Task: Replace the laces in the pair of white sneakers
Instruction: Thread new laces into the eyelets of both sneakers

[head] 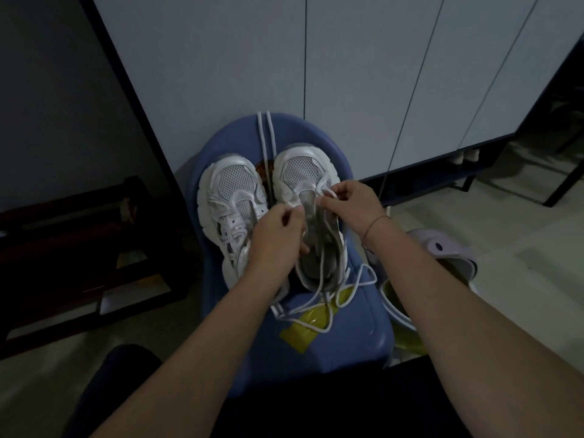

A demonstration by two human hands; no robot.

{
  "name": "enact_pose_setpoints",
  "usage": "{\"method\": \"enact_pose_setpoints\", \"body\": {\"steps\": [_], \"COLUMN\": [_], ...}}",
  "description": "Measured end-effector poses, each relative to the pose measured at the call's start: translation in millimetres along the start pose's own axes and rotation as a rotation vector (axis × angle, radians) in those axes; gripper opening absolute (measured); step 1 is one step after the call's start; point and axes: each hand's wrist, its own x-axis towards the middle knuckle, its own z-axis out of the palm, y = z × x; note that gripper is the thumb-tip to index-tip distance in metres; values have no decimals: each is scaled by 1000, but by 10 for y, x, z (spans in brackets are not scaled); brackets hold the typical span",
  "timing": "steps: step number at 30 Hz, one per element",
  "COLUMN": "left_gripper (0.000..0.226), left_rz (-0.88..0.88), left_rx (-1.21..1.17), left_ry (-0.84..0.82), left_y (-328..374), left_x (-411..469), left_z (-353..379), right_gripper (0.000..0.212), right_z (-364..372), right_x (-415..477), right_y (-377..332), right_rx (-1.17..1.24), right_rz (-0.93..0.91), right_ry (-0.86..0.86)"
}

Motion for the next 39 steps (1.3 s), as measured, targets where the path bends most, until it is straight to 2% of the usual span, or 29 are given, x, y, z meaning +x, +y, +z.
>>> {"method": "enact_pose_setpoints", "body": {"steps": [2, 4, 8, 12, 16, 19, 27, 28, 32, 35, 39], "left_gripper": [24, 27, 26, 27, 22, 20, 25, 25, 27, 30, 28], "left_rz": [-33, -83, -158, -304, -390, -385, -359, -357, -342, -296, -272], "left_rx": [-132, -233, -275, -443, -551, -561, -498, -506, -533, -481, -446], "left_ry": [-49, -93, -154, -247, -232, -205, -185, -192, -170, -149, -154], "left_y": [29, 45, 103, 143, 104, 81, 59, 67, 93, 46, 26], "left_x": [68, 119, 211, 330, 422, 447, 436, 437, 416, 401, 398], "left_z": [97, 167, 226, 230, 193, 186, 184, 175, 167, 174, 161], "right_gripper": [16, 18, 24, 19, 22, 22, 57, 57, 22, 18, 11], "right_z": [8, -3, -23, -20, -43, -55, -84, -87, -130, -147, -132], "right_x": [-3, 4, 49, 66, 54, 20, 39, 44, 95, 111, 73], "right_y": [-5, -5, 10, 18, 17, 0, 31, 35, 107, 132, 117], "right_rx": [46, 102, 117, 101, 128, 106, 30, 48, 156, 170, 144], "right_rz": [26, 59, 80, 81, 93, 52, 102, 116, 206, 234, 175], "right_ry": [-20, -31, -21, -41, -85, -164, -335, -331, -256, -235, -248]}}
